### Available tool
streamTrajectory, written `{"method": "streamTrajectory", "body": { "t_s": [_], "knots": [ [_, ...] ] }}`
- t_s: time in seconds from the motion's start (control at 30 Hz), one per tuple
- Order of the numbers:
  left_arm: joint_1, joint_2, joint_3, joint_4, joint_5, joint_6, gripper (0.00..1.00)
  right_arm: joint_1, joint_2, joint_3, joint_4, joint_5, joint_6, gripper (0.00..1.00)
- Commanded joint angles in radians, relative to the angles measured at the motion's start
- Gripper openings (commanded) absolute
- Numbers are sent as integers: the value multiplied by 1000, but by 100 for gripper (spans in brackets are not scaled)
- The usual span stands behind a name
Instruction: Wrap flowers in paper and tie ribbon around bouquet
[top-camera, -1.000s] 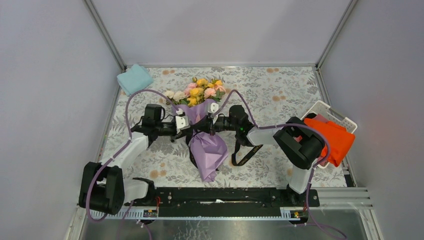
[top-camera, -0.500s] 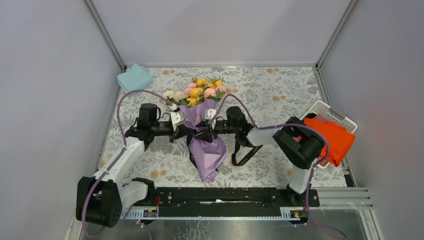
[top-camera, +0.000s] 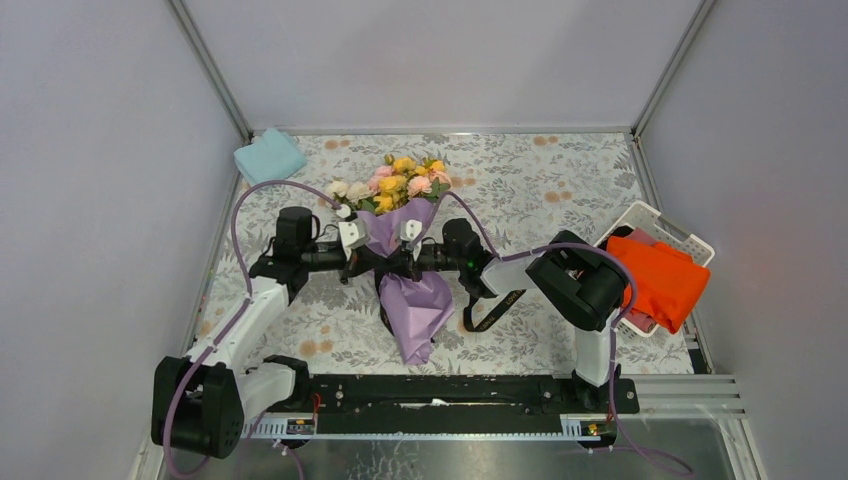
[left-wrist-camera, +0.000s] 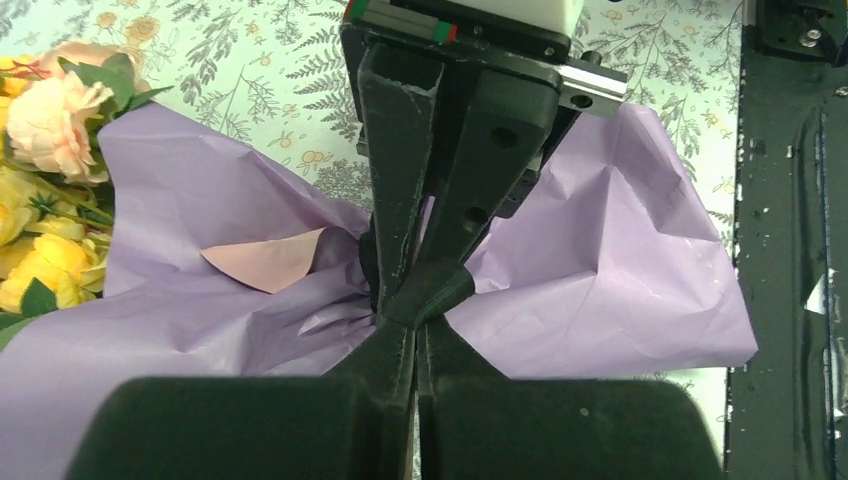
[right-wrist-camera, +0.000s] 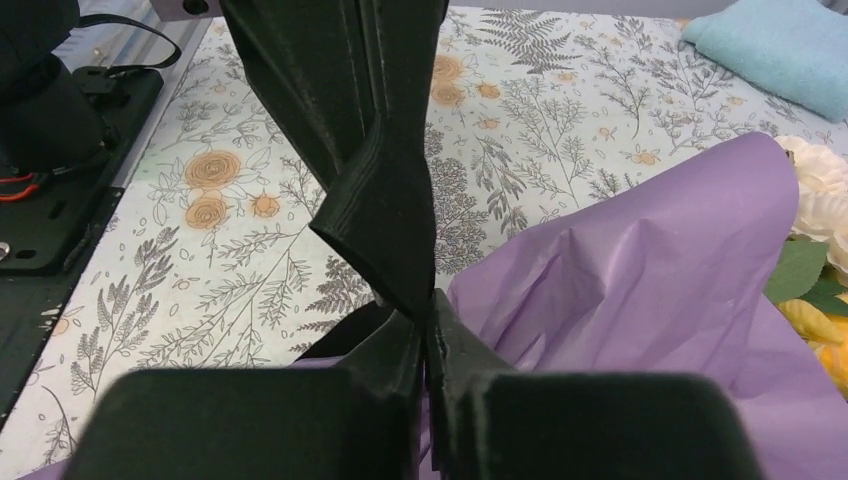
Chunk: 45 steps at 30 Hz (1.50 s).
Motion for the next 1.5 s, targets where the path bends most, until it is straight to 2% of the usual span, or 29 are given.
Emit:
{"method": "streamTrajectory", "body": {
  "t_s": [0.0, 0.07, 0.13, 0.17, 0.23, 0.3, 0.37, 0.5, 0.57, 0.63, 0.7, 0.8, 0.87, 0.93, 1.07, 1.23, 1.3, 1.37, 1.43, 1.47],
  "knots": [
    [15, -26, 17, -17, 0, 68, 1, 8, -23, 7, 41, -3, -31, 0],
    [18, -32, 60, -163, -45, 276, 27, 9, -31, 10, 5, -22, -61, 0],
    [21, -34, 105, -279, -107, 475, 62, 9, -36, 10, -12, -30, -88, 0],
    [23, -30, 130, -309, -137, 528, 73, 9, -41, 11, -32, -30, -104, 0],
    [23, -3, 198, -410, -154, 665, 81, 9, -47, 18, -65, -29, -136, 0],
    [17, 21, 252, -523, -128, 803, 82, 8, -53, 24, -79, -32, -161, 0],
    [-1, 40, 283, -599, -103, 860, 79, 9, -49, 25, -69, -33, -163, 0],
    [-9, 81, 307, -690, -94, 887, 64, 9, -46, 33, -59, -28, -151, 0],
    [-10, 83, 302, -716, -104, 895, 63, 9, -46, 30, -46, -26, -143, 0],
    [-11, 88, 309, -737, -87, 880, 66, 9, -46, 31, -45, -23, -141, 0],
    [-21, 91, 315, -705, -55, 808, 70, 9, -45, 31, -43, -24, -142, 0],
    [-34, 86, 296, -471, -37, 487, 71, 8, -47, 29, -36, -25, -140, 0],
    [-34, 87, 279, -392, -35, 350, 70, 9, -53, 24, -35, -23, -139, 0],
    [-35, 85, 265, -379, -22, 320, 68, 9, -55, 17, -34, -18, -139, 0],
    [-45, 83, 246, -403, -23, 331, 57, 9, -62, 10, -32, -11, -140, 0],
    [-58, 91, 239, -406, -14, 342, 55, 8, -63, 13, -32, -10, -137, 0],
    [-61, 94, 237, -405, -13, 350, 47, 9, -65, 10, -32, -11, -136, 0],
    [-61, 94, 237, -405, -14, 356, 30, 9, -67, 6, -31, -11, -137, 0],
    [-62, 89, 237, -405, -11, 358, 4, 8, -69, 4, -35, -9, -136, 0],
    [-62, 86, 236, -405, -9, 357, 0, 9, -71, 3, -39, -4, -130, 1]
  ]
}}
